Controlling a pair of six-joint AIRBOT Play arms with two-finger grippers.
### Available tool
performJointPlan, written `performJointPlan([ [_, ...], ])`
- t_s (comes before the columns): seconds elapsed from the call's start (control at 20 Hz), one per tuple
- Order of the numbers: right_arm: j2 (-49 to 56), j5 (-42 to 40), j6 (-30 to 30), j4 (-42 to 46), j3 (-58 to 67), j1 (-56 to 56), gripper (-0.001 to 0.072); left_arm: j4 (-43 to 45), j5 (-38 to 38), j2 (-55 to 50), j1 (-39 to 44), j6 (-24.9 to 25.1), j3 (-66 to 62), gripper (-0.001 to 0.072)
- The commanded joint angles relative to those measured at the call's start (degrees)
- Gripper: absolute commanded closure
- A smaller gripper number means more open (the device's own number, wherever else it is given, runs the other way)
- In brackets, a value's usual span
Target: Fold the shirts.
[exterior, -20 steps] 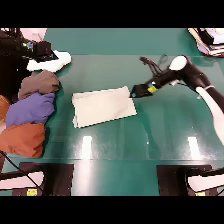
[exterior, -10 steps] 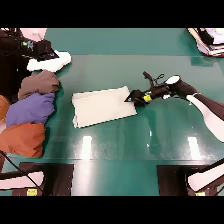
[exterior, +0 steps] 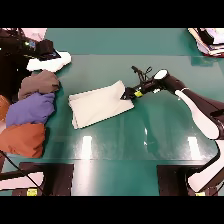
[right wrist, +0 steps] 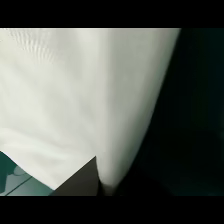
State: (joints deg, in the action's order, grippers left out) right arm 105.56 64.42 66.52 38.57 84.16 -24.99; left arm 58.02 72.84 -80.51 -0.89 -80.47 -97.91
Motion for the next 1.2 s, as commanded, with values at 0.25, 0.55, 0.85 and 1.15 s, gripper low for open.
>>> performJointPlan([
  [0.25,-19.61,-2.64,9.16,15.58,-6.32,23.17,0.0696,0.70,-4.33,-0.02,11.58,0.98,0.00,0.0689],
  [0.55,-37.90,-13.22,11.10,15.61,-24.68,54.93,0.0696,0.39,-5.33,-0.02,13.53,0.92,0.00,0.0688],
  [0.85,-46.01,-15.89,12.09,15.63,-36.28,75.14,0.0696,0.31,-6.99,-0.02,13.53,0.76,0.00,0.0688],
  [1.15,-45.03,-10.45,12.00,21.49,-36.87,76.85,0.0461,0.31,-7.26,-0.02,13.51,0.90,0.00,0.0688],
])
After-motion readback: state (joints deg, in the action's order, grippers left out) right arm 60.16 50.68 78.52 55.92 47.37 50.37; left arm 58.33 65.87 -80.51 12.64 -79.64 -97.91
